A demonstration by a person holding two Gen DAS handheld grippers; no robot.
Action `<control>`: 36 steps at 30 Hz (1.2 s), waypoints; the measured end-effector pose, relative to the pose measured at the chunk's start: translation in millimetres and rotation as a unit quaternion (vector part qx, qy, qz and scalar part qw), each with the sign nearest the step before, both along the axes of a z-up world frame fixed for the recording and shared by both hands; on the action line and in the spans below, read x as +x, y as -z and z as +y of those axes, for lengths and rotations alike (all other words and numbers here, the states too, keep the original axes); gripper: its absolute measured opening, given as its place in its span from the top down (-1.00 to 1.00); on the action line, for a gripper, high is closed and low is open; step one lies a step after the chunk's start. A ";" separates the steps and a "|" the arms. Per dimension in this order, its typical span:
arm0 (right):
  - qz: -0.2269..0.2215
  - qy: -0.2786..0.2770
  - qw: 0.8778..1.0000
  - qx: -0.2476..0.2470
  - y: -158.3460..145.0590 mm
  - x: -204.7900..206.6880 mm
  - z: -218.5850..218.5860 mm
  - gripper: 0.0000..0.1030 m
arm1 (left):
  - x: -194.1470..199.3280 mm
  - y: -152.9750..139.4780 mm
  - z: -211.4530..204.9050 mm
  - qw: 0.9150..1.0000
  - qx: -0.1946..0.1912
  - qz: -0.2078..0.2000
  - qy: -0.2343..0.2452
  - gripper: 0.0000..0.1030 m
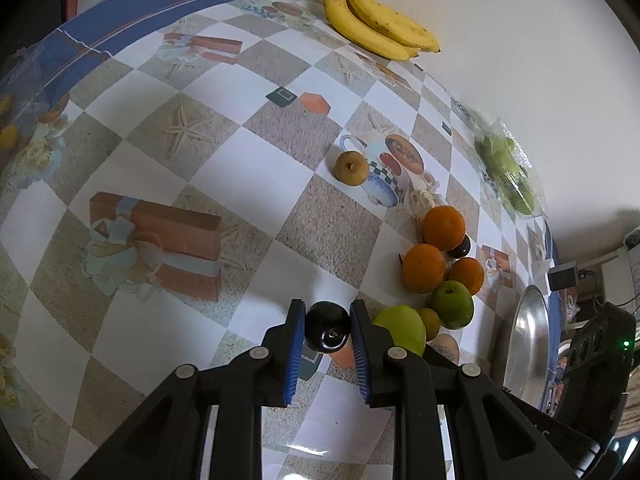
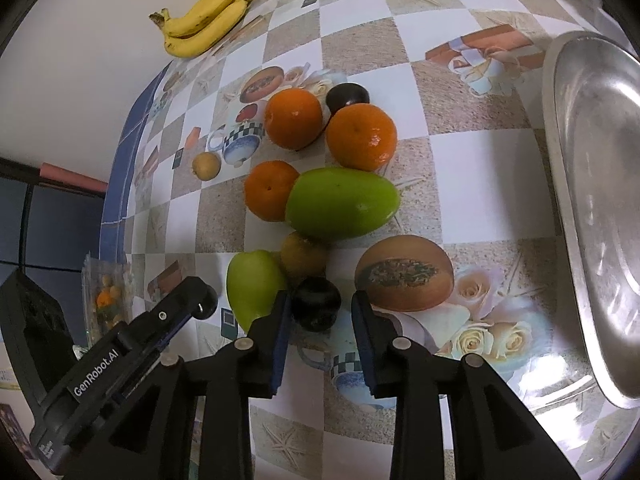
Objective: Organize fruits
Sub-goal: 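Lift the dark plums with both tools and carry them toward the steel bowl, then open both tools over the steel bowl to drop the dark plums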
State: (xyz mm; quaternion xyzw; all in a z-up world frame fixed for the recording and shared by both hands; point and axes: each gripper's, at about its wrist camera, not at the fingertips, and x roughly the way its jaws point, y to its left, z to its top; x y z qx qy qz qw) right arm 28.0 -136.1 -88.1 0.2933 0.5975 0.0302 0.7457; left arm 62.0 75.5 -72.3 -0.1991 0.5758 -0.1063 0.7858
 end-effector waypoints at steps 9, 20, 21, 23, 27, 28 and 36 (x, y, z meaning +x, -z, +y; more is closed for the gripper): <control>-0.024 -0.004 0.999 -0.022 -17.6 -3.5 -0.6 0.51 | -1.5 -13.7 -0.6 1.000 0.013 -0.016 -0.001 0.53; -0.068 -0.008 0.996 -0.062 -50.7 -11.1 -3.7 0.51 | -2.2 -38.3 -15.1 0.999 0.035 -0.039 0.010 0.53; -0.070 -0.007 0.996 -0.062 -52.6 -11.7 -5.1 0.51 | -1.8 -41.4 -19.7 0.998 0.038 -0.041 0.015 0.53; -0.073 -0.002 0.995 -0.067 -56.1 -12.8 -8.4 0.51 | -1.3 -46.1 -27.4 0.998 0.042 -0.044 0.021 0.53; -0.077 0.013 0.994 -0.073 -62.6 -16.0 -20.6 0.51 | 1.1 -56.0 -53.9 0.997 0.052 -0.049 0.043 0.52; -0.078 0.019 0.994 -0.078 -64.3 -17.2 -25.9 0.51 | 0.9 -57.9 -59.5 0.996 0.053 -0.050 0.047 0.52; -0.070 0.089 0.985 -0.130 -76.0 -30.7 -87.3 0.51 | 0.3 -72.3 -132.6 0.991 0.059 -0.062 0.107 0.53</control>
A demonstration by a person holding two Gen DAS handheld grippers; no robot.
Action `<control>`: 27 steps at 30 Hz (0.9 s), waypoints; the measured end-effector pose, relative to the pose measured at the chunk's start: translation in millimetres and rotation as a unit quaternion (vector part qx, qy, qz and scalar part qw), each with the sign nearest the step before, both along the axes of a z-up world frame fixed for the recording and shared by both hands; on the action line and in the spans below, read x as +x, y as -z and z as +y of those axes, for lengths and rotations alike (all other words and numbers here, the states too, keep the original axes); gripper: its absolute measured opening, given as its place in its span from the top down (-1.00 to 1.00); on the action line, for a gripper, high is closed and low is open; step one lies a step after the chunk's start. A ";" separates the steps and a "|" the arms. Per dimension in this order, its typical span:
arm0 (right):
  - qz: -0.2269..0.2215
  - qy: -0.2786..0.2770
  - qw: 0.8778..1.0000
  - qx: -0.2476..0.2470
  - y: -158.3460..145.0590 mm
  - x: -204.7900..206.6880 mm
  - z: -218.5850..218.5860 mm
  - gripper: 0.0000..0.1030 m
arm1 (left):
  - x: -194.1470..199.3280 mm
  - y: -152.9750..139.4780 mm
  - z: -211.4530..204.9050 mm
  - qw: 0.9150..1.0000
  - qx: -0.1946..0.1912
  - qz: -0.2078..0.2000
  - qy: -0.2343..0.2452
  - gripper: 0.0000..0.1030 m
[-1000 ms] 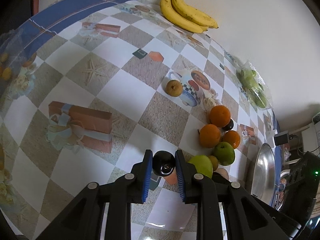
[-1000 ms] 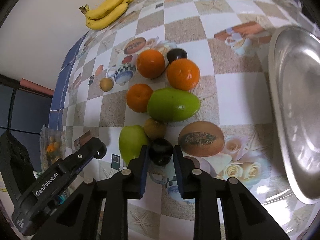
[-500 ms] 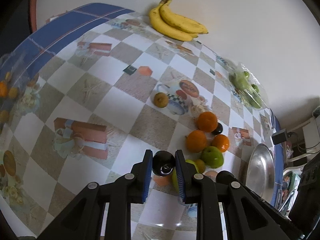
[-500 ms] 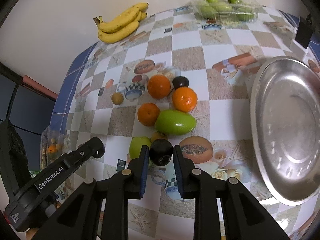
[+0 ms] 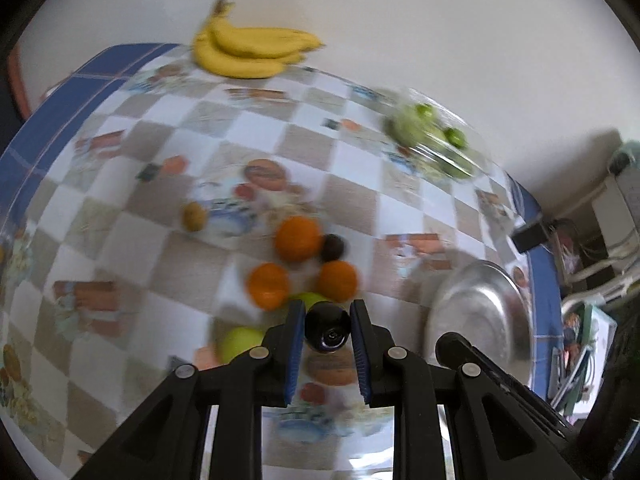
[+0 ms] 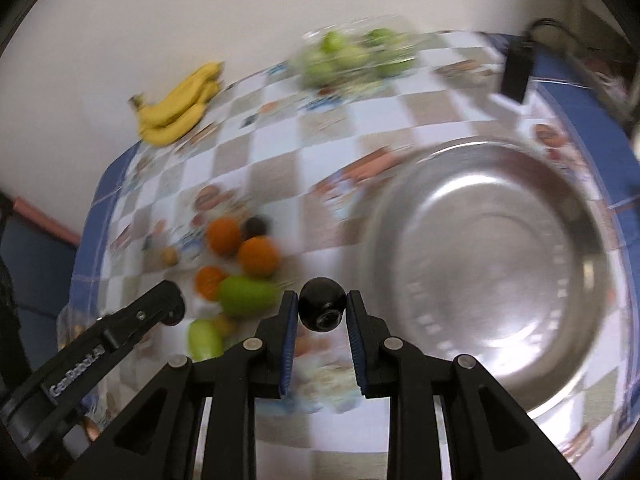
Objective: Organize fruits
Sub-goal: 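Open both tools over the steel bowl to drop the dark plums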
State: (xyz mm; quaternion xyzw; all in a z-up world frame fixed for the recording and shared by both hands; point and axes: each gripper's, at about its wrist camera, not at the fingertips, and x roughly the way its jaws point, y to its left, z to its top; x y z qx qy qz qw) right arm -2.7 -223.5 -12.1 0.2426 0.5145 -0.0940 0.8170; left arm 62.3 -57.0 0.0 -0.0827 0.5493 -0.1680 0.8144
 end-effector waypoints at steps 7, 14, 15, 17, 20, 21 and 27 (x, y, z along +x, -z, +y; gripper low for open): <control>0.014 0.081 0.997 -0.016 3.5 -22.6 -62.8 0.51 | -2.1 -0.4 -66.2 0.999 -0.006 0.002 0.054 0.52; 0.035 0.133 0.990 -0.029 13.0 -37.9 -99.2 0.51 | -8.8 8.6 -123.2 0.995 -0.019 0.015 0.097 0.52; 0.037 0.137 0.989 -0.030 14.0 -39.5 -103.9 0.51 | -8.6 11.8 -130.0 0.995 -0.019 0.018 0.101 0.52; 0.042 0.146 0.988 -0.033 17.0 -41.0 -110.5 0.51 | -7.8 17.0 -136.5 0.994 -0.020 0.024 0.103 0.52; 0.052 0.154 0.986 -0.033 22.8 -43.0 -116.2 0.50 | -5.6 29.0 -145.1 0.994 -0.019 0.035 0.103 0.52; 0.055 0.156 0.986 -0.030 25.8 -42.9 -117.9 0.50 | -5.6 33.9 -147.1 0.994 -0.018 0.040 0.104 0.52; 0.073 0.160 0.984 -0.024 36.9 -42.3 -121.2 0.50 | -10.7 51.9 -151.3 0.992 -0.010 0.054 0.110 0.51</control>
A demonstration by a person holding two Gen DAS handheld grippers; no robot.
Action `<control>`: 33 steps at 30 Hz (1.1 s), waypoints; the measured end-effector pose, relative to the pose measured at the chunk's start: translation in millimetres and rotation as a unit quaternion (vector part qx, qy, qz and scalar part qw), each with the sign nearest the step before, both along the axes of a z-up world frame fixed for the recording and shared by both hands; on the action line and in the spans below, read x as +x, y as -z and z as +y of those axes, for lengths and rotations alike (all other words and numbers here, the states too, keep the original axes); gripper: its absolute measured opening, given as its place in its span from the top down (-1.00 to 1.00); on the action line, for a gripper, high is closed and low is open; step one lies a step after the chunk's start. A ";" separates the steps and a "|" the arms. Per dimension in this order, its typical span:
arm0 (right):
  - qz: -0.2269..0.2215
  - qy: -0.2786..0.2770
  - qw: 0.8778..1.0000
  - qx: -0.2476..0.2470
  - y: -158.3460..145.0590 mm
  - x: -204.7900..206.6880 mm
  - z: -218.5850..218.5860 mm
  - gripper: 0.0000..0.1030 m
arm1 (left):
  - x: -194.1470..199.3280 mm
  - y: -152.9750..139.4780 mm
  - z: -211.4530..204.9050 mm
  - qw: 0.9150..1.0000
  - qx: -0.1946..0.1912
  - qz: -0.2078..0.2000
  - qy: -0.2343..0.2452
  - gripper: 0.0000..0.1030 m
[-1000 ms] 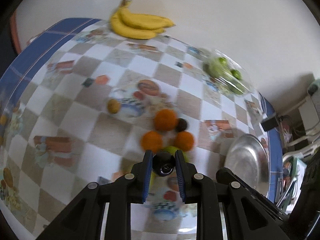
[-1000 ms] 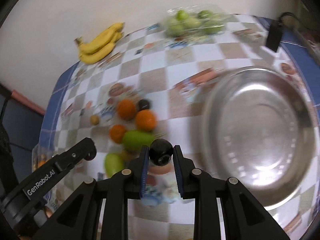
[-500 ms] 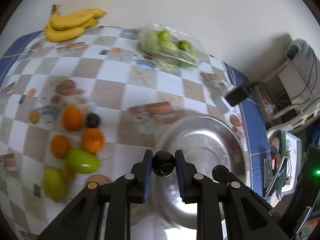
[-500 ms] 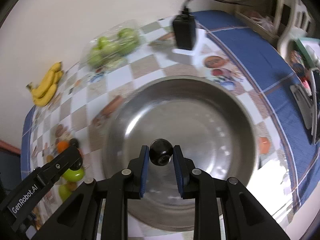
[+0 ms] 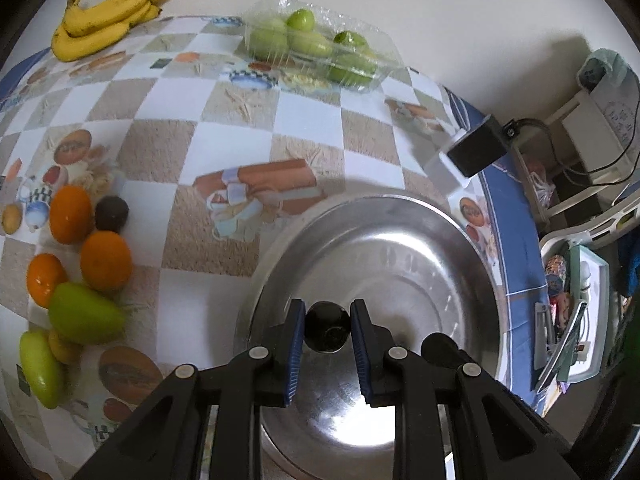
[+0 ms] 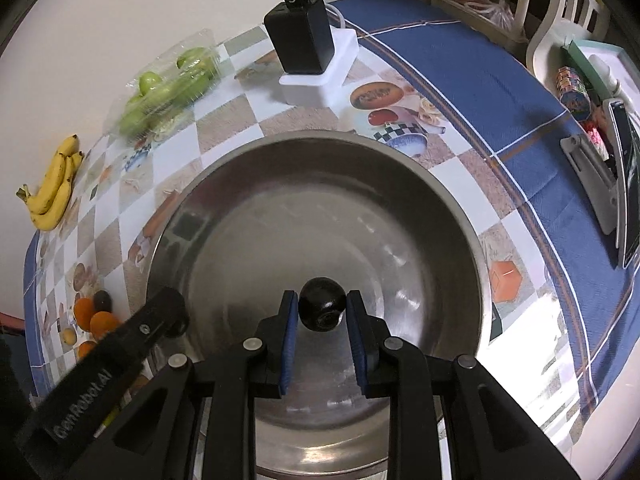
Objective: Organize fruits
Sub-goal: 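Open both tools over the steel bowl to drop the dark plums, then move both open tools back to the fruit cluster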
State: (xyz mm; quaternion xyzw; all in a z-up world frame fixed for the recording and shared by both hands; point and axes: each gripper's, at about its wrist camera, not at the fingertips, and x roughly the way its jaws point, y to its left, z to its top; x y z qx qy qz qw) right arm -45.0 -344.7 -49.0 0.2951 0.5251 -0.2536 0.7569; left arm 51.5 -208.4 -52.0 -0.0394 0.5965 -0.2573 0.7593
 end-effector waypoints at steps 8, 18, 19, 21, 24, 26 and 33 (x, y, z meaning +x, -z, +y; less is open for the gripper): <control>0.005 0.000 1.000 0.000 1.3 1.8 0.3 0.50 | 0.3 3.0 2.4 1.000 0.001 0.005 -0.002 0.48; 0.009 -0.004 1.000 -0.014 -5.5 1.6 3.0 0.35 | 0.2 -5.5 7.3 1.000 -0.009 0.007 -0.006 0.24; 0.008 -0.003 1.000 -0.015 -6.3 1.3 3.1 0.32 | 0.2 -7.8 8.0 1.000 -0.010 0.006 -0.006 0.24; 0.004 -0.003 1.000 -0.018 -9.5 0.3 3.6 0.31 | 0.4 -13.3 10.4 1.000 -0.009 -0.001 -0.008 0.24; -0.001 -0.005 1.000 -0.019 -13.1 1.0 5.5 0.31 | 1.7 -20.7 15.6 1.000 0.003 -0.017 -0.016 0.19; -0.004 -0.008 1.000 -0.017 -14.0 2.1 7.3 0.31 | 3.2 -23.6 20.1 0.999 0.017 -0.027 -0.024 0.11; 0.000 -0.012 1.000 -0.024 -14.1 4.9 11.1 -0.15 | 16.8 -21.7 49.8 0.986 0.128 -0.071 -0.079 -0.39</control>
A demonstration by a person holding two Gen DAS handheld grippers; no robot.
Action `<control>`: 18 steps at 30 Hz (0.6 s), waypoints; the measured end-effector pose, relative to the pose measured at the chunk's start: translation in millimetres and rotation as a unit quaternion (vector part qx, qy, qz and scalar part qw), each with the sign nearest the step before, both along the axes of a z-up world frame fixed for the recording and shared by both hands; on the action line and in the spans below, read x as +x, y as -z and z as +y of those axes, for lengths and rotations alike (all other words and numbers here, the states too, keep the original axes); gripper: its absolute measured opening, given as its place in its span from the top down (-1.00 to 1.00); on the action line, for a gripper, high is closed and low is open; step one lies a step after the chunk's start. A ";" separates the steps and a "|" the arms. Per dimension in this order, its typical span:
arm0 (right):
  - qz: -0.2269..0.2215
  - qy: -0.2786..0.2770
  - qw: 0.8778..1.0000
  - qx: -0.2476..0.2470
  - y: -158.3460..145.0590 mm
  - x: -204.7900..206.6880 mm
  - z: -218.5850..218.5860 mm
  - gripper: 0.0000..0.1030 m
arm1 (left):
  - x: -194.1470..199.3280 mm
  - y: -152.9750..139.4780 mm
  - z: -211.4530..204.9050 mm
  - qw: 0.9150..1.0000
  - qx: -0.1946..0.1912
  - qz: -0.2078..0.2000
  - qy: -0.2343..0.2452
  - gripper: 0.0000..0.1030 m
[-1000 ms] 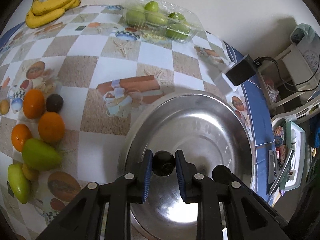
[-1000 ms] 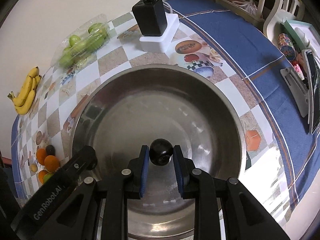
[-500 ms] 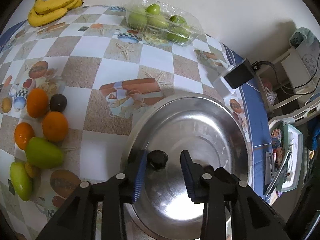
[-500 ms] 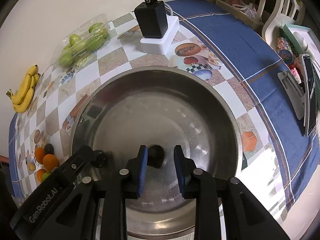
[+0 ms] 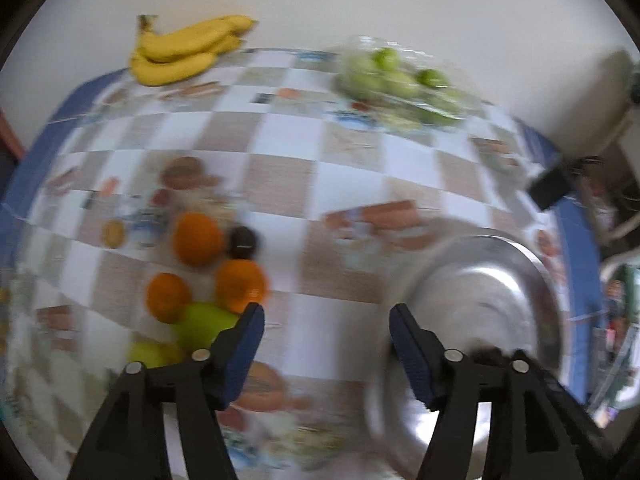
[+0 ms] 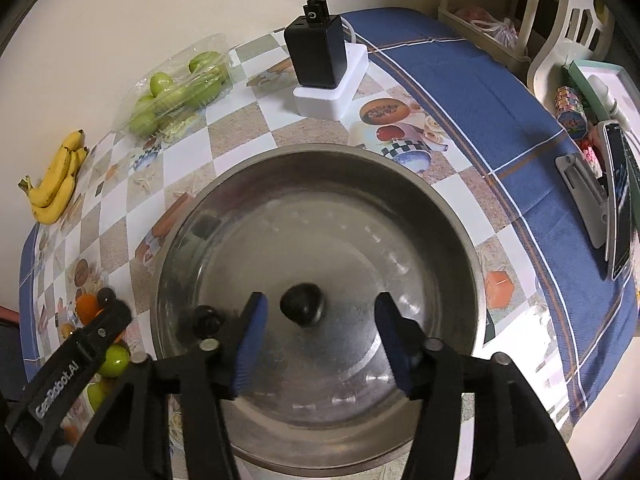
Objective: Organize fruits
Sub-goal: 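Move both open tools back to the fruit cluster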
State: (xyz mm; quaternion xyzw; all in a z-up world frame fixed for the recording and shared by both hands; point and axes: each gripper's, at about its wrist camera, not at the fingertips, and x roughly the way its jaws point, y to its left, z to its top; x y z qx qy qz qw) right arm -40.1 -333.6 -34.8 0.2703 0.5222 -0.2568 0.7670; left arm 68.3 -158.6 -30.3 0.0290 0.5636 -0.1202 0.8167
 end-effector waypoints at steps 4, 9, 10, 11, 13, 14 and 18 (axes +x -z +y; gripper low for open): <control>0.003 -0.009 1.000 -0.006 1.2 2.2 3.4 -0.30 | 6.5 7.8 16.3 0.999 0.036 -0.006 -0.030 -0.68; 0.001 -0.021 1.000 -0.013 0.6 5.0 7.6 -0.48 | 12.5 10.1 29.8 0.997 0.061 -0.021 -0.052 -0.97; 0.000 -0.024 1.000 -0.015 0.3 5.8 8.8 -0.51 | 13.3 10.1 31.6 0.996 0.067 -0.025 -0.054 -0.99; 0.000 -0.025 1.000 -0.017 0.2 6.4 9.5 -0.64 | 14.0 10.0 33.4 0.995 0.074 -0.029 -0.055 -1.00; -0.002 -0.030 0.999 -0.021 -0.4 7.8 11.3 -0.75 | 13.9 9.0 34.2 0.995 0.082 -0.032 -0.055 -1.00; -0.004 -0.031 0.999 -0.022 -0.9 8.0 12.2 -0.76 | 14.2 8.9 35.0 0.994 0.083 -0.034 -0.055 -1.00; -0.008 -0.041 0.999 -0.034 -3.4 10.8 17.7 -0.84 | 13.0 6.4 39.4 0.993 0.089 -0.047 -0.054 -1.00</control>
